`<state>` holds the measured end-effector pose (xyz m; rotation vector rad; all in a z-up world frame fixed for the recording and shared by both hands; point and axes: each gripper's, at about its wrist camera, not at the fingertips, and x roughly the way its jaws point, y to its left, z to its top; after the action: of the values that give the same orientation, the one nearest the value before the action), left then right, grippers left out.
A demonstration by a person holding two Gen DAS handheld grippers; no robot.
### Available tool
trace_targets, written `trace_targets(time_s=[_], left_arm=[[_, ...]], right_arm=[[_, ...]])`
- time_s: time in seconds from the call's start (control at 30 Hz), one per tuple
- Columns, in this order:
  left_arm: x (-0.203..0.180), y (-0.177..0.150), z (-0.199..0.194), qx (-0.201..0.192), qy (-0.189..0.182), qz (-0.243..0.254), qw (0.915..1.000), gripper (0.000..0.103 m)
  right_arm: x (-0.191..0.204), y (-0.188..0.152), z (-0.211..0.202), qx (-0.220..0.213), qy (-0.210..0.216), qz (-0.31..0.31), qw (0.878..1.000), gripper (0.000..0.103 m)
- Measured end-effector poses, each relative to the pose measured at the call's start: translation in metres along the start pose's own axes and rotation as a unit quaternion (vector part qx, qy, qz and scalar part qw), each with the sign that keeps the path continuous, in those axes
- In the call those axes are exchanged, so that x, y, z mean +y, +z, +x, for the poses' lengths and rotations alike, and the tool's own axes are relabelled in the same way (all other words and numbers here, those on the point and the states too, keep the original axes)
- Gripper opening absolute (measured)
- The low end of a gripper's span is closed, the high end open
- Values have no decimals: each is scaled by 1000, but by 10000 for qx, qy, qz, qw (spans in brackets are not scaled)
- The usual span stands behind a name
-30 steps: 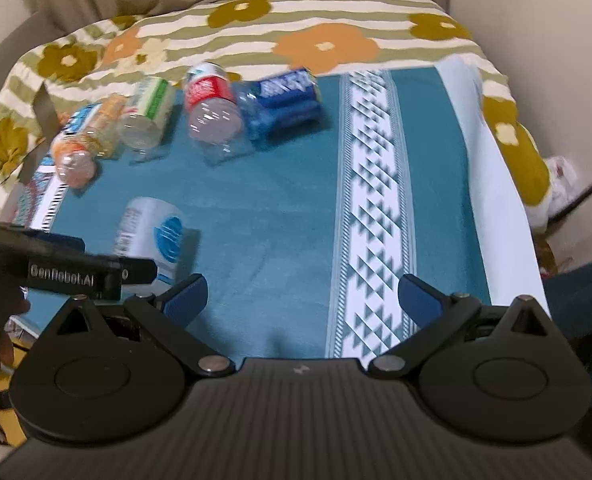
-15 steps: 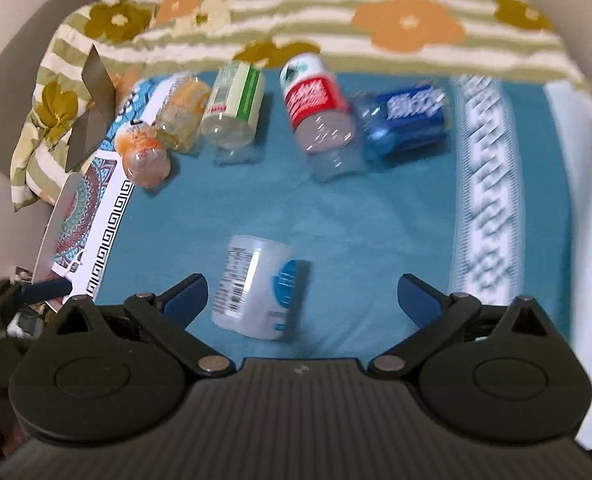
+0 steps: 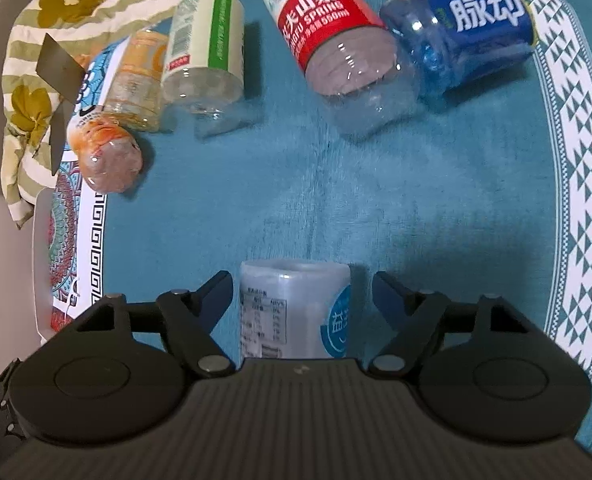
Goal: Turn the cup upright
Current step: 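Grasp the white cup lying on its side with the right tool, then lift and rotate the cup with the right tool until its rim faces up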
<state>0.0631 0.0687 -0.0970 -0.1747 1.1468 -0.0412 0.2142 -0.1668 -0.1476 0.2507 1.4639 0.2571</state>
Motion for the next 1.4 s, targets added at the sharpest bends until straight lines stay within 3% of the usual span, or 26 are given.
trace_targets(time_s=[0.13,0.4,0.53,0.63,0.7,0.83,0.93,1.2,1.3,1.4], left_arm=[[4,1,4,53,-44,-26,10000,103],[5,5,1,4,-91,34,10000,103],[5,7,-6,-56,-73,35,10000,103],[6,8,-12,-133,-81,39,9999,103],[6,8,-14,-211,-85,48,9997,103],[9,9,-13,-285,-105,19,9995,103],[11,7,-8,-305,-50,7,9995,103],[20,-6,-1,-346,150,280,9989,103],[25,-10,0,-362,188,312,9987,103],[29,-10,1,-382,223,355,9984,103]], right_arm=[[-3,0,5,127,127,156,9997,76],[-1,-5,-3,-40,186,147,9997,70],[6,-9,-29,-433,347,50,9984,69],[13,-18,-60,-1089,481,-52,9929,69],[20,-32,-79,-1876,404,-209,9812,69],[29,-75,-79,-3494,-73,-387,9361,71],[31,-94,-54,-4154,-427,-382,9078,71],[42,-107,-6,-4810,-1040,-200,8703,71],[47,-107,5,-4872,-1218,-296,8643,71],[45,-104,14,-4819,-1202,-237,8676,71]])
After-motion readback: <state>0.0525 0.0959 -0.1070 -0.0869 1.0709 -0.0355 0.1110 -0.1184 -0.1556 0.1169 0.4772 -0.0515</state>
